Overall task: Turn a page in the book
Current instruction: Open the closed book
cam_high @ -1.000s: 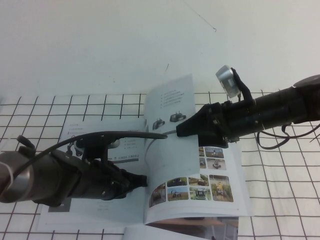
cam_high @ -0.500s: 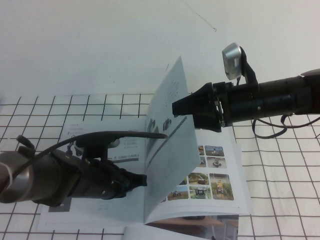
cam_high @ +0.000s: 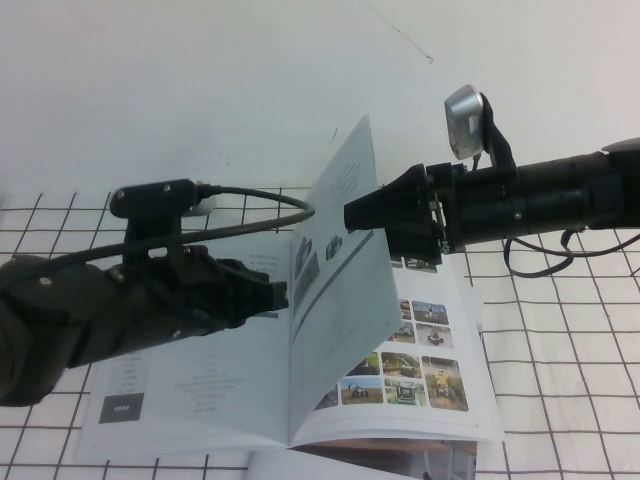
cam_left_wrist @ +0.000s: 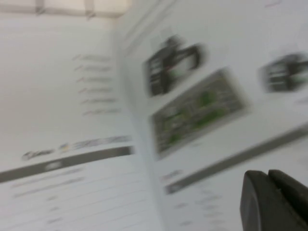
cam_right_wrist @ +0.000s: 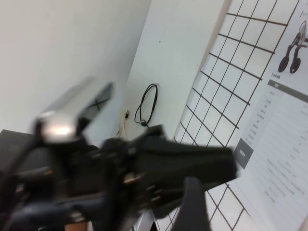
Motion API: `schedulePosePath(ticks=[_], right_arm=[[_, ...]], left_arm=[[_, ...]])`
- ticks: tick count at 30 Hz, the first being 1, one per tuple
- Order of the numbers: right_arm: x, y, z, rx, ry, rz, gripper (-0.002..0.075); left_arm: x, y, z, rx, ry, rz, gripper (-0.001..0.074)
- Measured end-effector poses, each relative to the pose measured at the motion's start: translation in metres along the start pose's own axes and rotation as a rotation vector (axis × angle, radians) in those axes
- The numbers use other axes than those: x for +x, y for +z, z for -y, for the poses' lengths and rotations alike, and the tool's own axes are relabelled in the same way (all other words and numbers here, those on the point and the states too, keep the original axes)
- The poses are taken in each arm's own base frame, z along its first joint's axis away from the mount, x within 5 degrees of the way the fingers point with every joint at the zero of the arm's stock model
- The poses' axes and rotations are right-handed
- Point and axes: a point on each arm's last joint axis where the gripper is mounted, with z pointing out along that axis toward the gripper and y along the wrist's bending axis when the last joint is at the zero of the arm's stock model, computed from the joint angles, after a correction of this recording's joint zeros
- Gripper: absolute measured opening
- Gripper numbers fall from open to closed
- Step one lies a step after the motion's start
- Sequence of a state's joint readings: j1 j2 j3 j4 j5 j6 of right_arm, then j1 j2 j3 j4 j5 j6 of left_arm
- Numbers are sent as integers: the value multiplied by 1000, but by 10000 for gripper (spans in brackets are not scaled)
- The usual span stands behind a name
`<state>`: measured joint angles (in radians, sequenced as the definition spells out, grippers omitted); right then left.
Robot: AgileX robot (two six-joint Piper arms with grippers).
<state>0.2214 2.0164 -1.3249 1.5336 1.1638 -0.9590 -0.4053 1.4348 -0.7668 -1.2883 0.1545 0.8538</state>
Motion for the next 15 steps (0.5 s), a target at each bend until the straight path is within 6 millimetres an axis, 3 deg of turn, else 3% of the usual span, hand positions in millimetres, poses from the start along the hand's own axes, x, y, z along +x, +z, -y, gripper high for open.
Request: schedulePosePath(ticks=[4,9,15], right_arm=[[1,5,-2,-11,-1,-4,525],[4,13,-7,-27,-22,-12,525],[3,17,-9,-44,-41,3,525]], left_arm=[[-4,-33,18,119,47,22,-3],[9,-72,29,223,34,28,-3],[38,-85,32,305,-1,-80,-2]])
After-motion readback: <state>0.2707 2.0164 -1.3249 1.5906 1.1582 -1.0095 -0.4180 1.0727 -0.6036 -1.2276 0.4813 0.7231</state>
